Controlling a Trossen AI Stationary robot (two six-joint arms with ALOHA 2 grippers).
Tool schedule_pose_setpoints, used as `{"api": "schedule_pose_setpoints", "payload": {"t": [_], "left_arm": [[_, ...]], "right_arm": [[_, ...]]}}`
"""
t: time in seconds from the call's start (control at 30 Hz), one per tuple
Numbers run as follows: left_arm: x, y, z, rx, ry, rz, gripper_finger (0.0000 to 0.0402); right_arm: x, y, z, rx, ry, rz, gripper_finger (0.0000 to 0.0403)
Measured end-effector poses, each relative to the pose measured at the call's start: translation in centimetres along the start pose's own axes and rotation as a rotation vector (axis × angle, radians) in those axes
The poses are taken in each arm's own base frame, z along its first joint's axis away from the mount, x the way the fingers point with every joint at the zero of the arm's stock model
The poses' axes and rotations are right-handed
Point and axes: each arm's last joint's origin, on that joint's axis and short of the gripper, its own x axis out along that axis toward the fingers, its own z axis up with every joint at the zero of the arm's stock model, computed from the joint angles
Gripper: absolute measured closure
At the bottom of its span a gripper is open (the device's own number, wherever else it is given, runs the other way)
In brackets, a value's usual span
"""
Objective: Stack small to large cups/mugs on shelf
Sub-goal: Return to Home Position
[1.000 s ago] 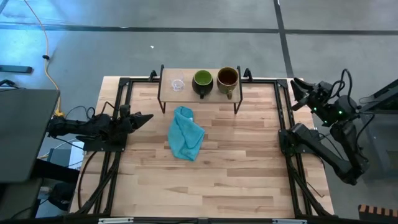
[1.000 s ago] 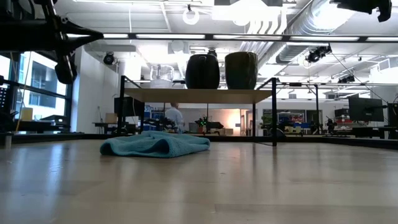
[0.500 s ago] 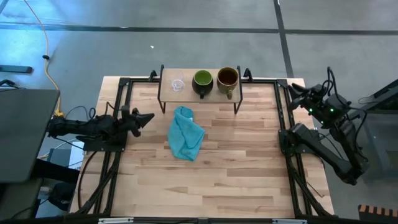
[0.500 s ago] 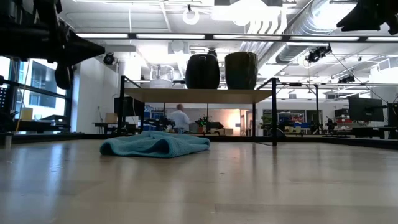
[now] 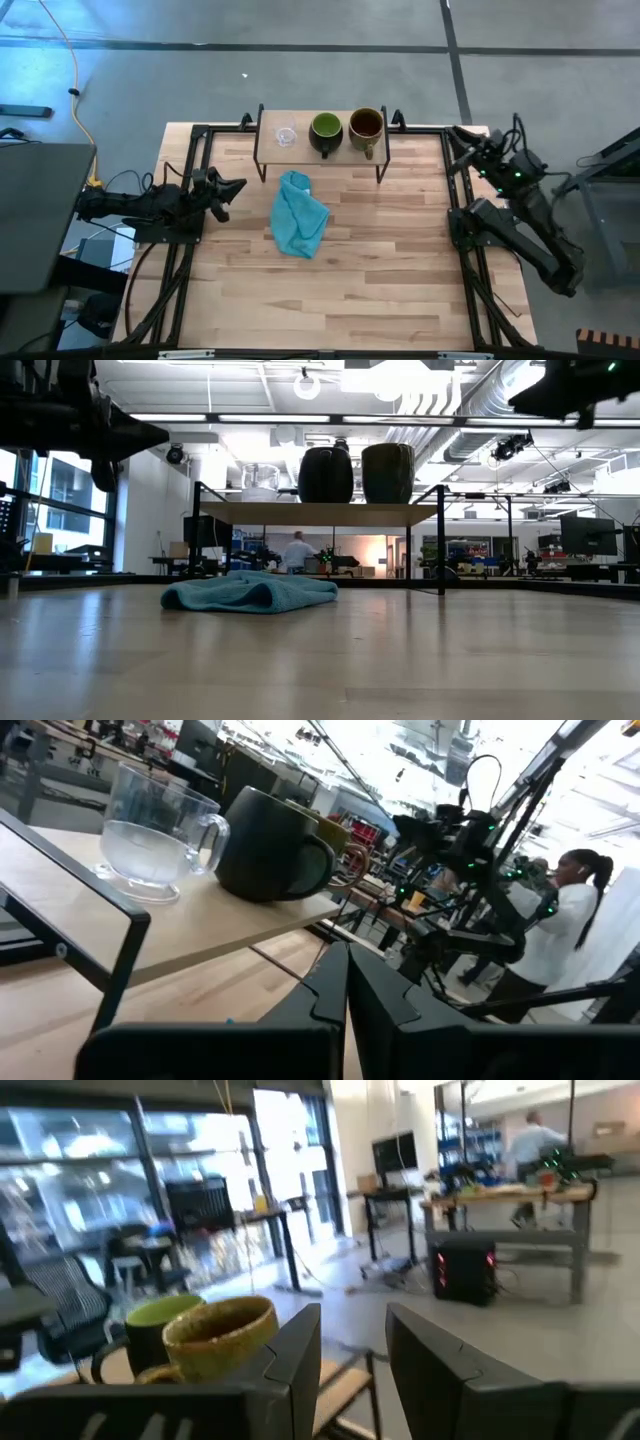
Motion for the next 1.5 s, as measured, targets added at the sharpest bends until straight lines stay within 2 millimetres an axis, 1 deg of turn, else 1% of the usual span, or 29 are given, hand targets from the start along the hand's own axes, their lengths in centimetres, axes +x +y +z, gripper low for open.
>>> {"api": "schedule_pose_setpoints", "payload": {"t": [0.13,0.27,0.37,0.6,0.77,0.97,1.2,1.33,1.5], "left_arm": [[0.0,-0.1,0.0,0.002,0.008,-0.019,0.0401],[0.0,-0.1,0.0,0.002,0.008,-0.021,0.0401],[0.0,-0.1,0.0,0.002,0.009,-0.021,0.0401],[0.0,-0.1,0.0,0.002,0.008,-0.021,0.0401],[0.0,-0.1,0.0,0.002,0.007,-0.018,0.0401],[0.0,-0.1,0.0,0.001,0.007,-0.018,0.0401],[0.0,0.0,0.0,-0.001,0.007,-0.018,0.0401],[0.0,0.0,0.0,-0.016,0.008,-0.018,0.0401],[0.0,0.0,0.0,-0.031,0.009,-0.017,0.0401]], "right_arm": [[1.5,-0.3,-2.8,0.051,-0.08,0.016,0.0297],[2.2,-0.7,-5.3,0.09,-0.119,0.025,0.0297],[2.3,-0.8,-6.2,0.098,-0.132,0.027,0.0297],[2.6,-1.1,-8.3,0.116,-0.087,0.02,0.0297],[2.6,-1.2,-9.1,0.117,-0.081,0.019,0.0297],[2.7,-1.2,-9.6,0.105,-0.036,0.021,0.0297],[2.6,-1.1,-10.9,0.13,0.108,0.088,0.0297],[2.7,-1.1,-12.2,0.198,0.085,0.129,0.0297],[2.7,-0.6,-12.3,0.187,0.085,0.168,0.0297]]}}
